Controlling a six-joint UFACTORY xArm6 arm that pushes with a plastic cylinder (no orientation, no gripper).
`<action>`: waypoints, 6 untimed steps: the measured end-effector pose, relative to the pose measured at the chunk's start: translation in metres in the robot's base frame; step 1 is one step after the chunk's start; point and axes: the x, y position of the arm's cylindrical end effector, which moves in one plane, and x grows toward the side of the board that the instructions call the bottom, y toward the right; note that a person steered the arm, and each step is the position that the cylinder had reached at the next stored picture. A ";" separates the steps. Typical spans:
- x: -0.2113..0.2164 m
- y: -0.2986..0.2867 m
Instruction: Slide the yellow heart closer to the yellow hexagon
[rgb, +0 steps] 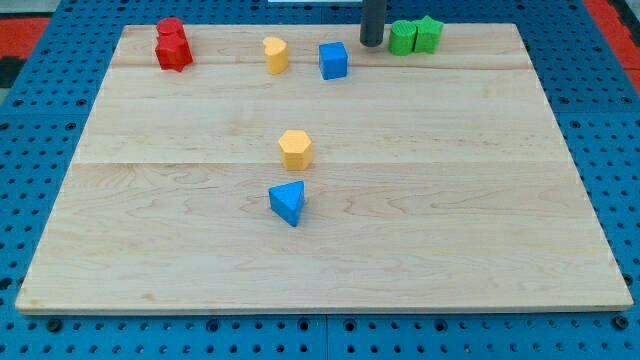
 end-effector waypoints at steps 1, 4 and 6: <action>0.006 0.001; -0.019 -0.068; 0.012 -0.111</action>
